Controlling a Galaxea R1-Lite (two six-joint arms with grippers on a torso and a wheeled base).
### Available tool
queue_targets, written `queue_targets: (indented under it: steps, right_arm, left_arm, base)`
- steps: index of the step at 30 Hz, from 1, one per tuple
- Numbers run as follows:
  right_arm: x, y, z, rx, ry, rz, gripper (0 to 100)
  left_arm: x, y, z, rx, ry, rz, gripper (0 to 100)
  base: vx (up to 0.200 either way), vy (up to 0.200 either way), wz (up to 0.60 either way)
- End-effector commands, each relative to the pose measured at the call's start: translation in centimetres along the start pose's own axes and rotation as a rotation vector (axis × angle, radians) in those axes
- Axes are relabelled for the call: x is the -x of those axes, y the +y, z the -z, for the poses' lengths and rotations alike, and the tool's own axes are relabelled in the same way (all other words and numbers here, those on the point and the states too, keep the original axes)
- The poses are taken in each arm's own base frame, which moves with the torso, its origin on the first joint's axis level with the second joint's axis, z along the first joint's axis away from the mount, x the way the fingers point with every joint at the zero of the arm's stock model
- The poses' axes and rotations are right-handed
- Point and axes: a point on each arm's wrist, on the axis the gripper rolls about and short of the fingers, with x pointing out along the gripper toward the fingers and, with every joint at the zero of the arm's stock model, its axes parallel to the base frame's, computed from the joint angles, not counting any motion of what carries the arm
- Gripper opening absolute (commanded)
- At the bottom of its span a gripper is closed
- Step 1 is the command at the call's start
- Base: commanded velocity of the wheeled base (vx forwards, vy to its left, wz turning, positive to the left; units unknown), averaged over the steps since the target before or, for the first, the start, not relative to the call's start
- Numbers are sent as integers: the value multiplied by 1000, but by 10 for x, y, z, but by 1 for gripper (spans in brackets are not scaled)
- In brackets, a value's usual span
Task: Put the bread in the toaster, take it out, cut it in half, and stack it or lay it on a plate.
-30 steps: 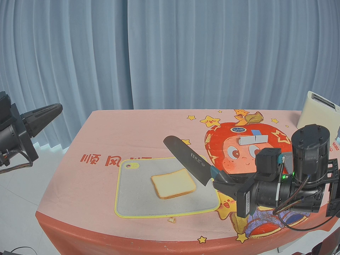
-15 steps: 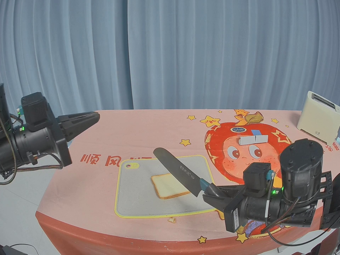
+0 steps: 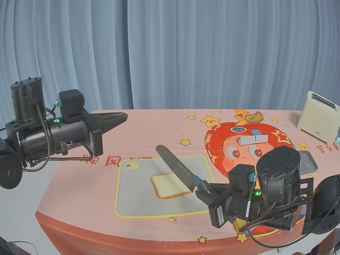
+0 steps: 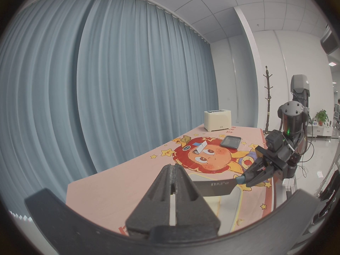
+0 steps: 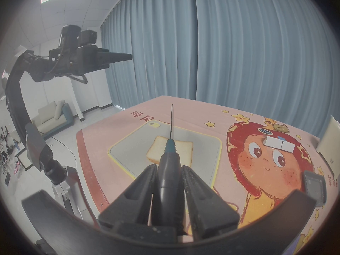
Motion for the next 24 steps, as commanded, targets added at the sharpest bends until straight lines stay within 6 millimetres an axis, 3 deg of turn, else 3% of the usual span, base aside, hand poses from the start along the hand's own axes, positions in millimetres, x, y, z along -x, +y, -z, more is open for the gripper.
queue_targets:
  steps: [1, 10, 24]
  right_arm:
    - [-7, 2, 6, 11, 30, 6, 0]
    - [-7, 4, 8, 21, 34, 11, 0]
    - [-2, 13, 13, 59, 29, 35, 0]
  left_arm:
    - [-28, -2, 13, 7, 18, 40, 0]
    - [-60, -6, 32, -6, 15, 71, 0]
    - [-73, -21, 38, -4, 34, 60, 0]
  base:
    - [0, 0, 0]
    - [0, 0, 0]
    - [0, 0, 0]
